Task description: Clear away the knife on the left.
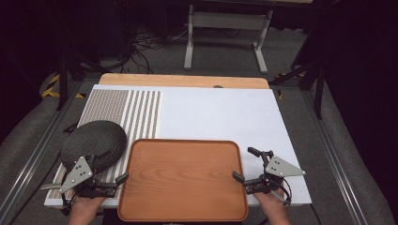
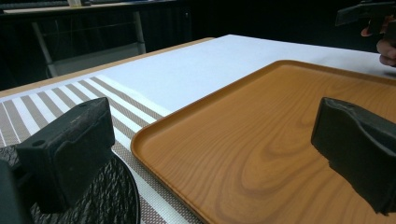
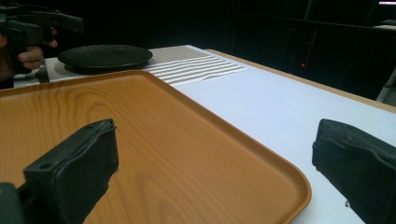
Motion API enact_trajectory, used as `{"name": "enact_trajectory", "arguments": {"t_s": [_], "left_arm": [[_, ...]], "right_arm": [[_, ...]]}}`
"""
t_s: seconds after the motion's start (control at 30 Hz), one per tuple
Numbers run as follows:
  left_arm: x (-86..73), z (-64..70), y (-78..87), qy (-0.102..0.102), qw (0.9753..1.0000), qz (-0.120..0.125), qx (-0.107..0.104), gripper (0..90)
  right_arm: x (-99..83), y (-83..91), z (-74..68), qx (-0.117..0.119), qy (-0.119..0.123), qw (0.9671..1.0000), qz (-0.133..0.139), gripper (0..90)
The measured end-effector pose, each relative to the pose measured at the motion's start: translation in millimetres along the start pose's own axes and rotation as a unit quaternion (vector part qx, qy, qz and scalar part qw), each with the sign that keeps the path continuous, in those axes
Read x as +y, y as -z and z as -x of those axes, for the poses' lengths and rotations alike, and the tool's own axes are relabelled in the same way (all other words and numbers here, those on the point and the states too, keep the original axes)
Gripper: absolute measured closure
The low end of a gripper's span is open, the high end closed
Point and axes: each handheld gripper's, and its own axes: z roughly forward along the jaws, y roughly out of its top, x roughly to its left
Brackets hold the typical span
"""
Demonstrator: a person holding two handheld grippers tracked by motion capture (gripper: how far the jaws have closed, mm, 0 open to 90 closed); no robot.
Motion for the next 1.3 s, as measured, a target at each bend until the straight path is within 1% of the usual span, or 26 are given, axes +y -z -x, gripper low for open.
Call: {"name": "enact_trajectory", "arguments": {"t_s": [0.07, 0.17, 0.2, 0.23, 0.33, 0.4, 0.47, 0.5, 0.57, 0.6, 0.63, 0.67, 0.7, 0.77, 0.8, 0.83, 0.93, 1.0, 1.03, 1.1, 1.17, 1.23, 1.3], "left_arm": [[0.6, -0.2, 0.2, -0.002, 1.0000, 0.001, 0.001, 0.4], [2.3, -0.8, 0.2, 0.003, 1.0000, -0.007, -0.003, 0.7], [3.0, -0.3, 0.1, 0.005, 1.0000, -0.008, 0.000, 0.9], [3.5, -0.3, -0.1, 0.003, 1.0000, -0.007, -0.001, 1.0], [4.6, -0.4, -0.7, 0.005, 0.9999, -0.012, -0.005, 1.0], [5.3, -0.7, -0.9, 0.003, 0.9999, -0.015, -0.007, 0.9], [6.2, -0.9, -0.2, 0.001, 0.9997, -0.019, -0.015, 0.7], [6.8, -1.2, 0.1, -0.003, 0.9996, -0.022, -0.018, 0.7], [8.6, 0.0, 1.0, -0.005, 0.9994, -0.027, -0.019, 0.7], [10.2, 0.5, 1.9, -0.010, 0.9992, -0.029, -0.023, 1.4], [12.7, 1.0, 2.8, -0.015, 0.9989, -0.037, -0.024, 3.1], [12.7, 1.0, 2.8, -0.015, 0.9989, -0.037, -0.024, 4.0], [14.5, 0.5, 3.4, -0.013, 0.9987, -0.039, -0.030, 4.0], [17.6, -1.3, 5.7, -0.005, 0.9987, -0.034, -0.039, 4.9], [20.1, -3.0, 7.2, 0.000, 0.9983, -0.034, -0.047, 5.3], [21.8, -3.6, 7.6, 0.002, 0.9981, -0.035, -0.050, 5.8], [29.4, -5.6, 9.3, -0.005, 0.9977, -0.040, -0.055, 5.7], [33.1, -7.3, 10.5, -0.006, 0.9974, -0.038, -0.061, 5.7], [34.4, -7.8, 10.9, -0.003, 0.9972, -0.038, -0.065, 5.7], [36.3, -9.3, 11.3, -0.005, 0.9967, -0.042, -0.070, 5.3], [37.8, -10.2, 11.4, -0.010, 0.9958, -0.052, -0.074, 5.3], [39.9, -10.8, 11.9, -0.018, 0.9945, -0.063, -0.082, 5.6], [43.1, -12.2, 12.3, -0.026, 0.9918, -0.077, -0.099, 5.8]], "right_arm": [[-0.1, -0.6, -0.2, 0.001, 0.001, 1.0000, -0.002, 1.0], [-0.3, -0.7, -0.7, 0.004, 0.002, 1.0000, -0.002, 1.1], [-0.3, -0.5, -0.7, 0.004, 0.001, 1.0000, -0.002, 1.0], [-0.5, -0.4, -0.4, 0.004, 0.000, 1.0000, 0.000, 1.1], [-1.2, 0.3, 0.3, 0.003, -0.003, 1.0000, -0.002, 1.0], [-0.9, 0.9, 0.6, 0.003, -0.003, 1.0000, -0.001, 1.2], [-1.0, 0.8, 0.5, 0.003, -0.003, 1.0000, -0.002, 1.2], [-1.0, 0.8, 0.5, 0.003, -0.003, 1.0000, -0.002, 1.2], [-0.9, 0.8, 0.6, 0.003, -0.004, 1.0000, -0.001, 1.2], [-0.7, 0.8, 0.6, 0.003, -0.004, 1.0000, -0.001, 1.3], [-0.8, 0.6, 0.7, 0.003, -0.004, 1.0000, -0.001, 1.3], [-0.8, 0.6, 0.7, 0.003, -0.004, 1.0000, -0.001, 1.3], [-1.3, 0.3, 0.7, 0.005, -0.006, 1.0000, -0.002, 1.4], [-1.6, -0.5, 0.9, 0.006, -0.008, 0.9999, -0.001, 1.4], [-1.4, -0.4, 1.0, 0.006, -0.008, 0.9999, -0.002, 1.4], [-1.2, -0.2, 1.4, 0.008, -0.008, 0.9999, -0.001, 1.5], [-0.9, 0.6, 1.9, 0.007, -0.008, 0.9999, 0.000, 1.5], [-1.1, 0.7, 2.1, 0.006, -0.009, 0.9999, 0.000, 1.5], [-1.2, 0.6, 2.1, 0.006, -0.008, 0.9999, -0.001, 1.6], [-1.2, 0.2, 1.9, 0.008, -0.009, 0.9999, -0.003, 1.8], [-1.2, -0.2, 1.7, 0.010, -0.009, 0.9999, -0.003, 1.9], [-1.0, -0.1, 1.5, 0.009, -0.008, 0.9999, -0.004, 1.9], [-1.0, 0.0, 1.4, 0.009, -0.008, 0.9999, -0.004, 1.9]]}}
